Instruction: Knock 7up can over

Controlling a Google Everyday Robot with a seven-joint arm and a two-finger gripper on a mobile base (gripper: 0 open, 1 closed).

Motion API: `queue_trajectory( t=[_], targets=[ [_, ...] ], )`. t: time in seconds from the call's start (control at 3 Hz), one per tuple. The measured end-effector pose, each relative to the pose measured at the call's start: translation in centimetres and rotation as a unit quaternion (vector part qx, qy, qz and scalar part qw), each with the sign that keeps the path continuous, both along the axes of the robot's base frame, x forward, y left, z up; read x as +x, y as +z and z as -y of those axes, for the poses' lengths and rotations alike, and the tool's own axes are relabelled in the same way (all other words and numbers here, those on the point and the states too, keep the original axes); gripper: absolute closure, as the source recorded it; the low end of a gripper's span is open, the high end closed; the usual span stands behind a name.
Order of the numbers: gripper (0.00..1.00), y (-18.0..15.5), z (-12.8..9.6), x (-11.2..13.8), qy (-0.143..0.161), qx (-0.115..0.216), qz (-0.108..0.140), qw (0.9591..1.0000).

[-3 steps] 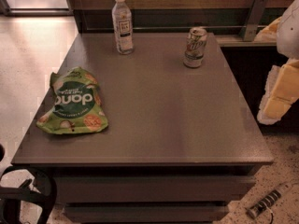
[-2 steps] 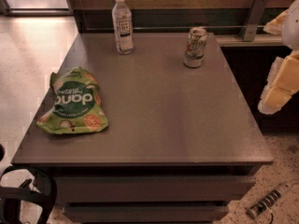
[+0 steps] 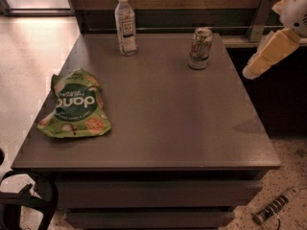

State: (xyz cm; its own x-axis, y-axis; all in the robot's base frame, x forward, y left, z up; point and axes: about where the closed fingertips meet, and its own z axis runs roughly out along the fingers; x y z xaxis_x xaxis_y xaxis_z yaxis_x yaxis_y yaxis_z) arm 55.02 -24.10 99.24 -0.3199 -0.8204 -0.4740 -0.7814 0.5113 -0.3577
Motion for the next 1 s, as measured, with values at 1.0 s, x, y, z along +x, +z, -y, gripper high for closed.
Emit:
queue_trajectory(
  t=[1.0],
  targets=[
    [0.00,-2.9,-2.6,9.6,-0.016,0.273,0.135,0.9522]
  ],
)
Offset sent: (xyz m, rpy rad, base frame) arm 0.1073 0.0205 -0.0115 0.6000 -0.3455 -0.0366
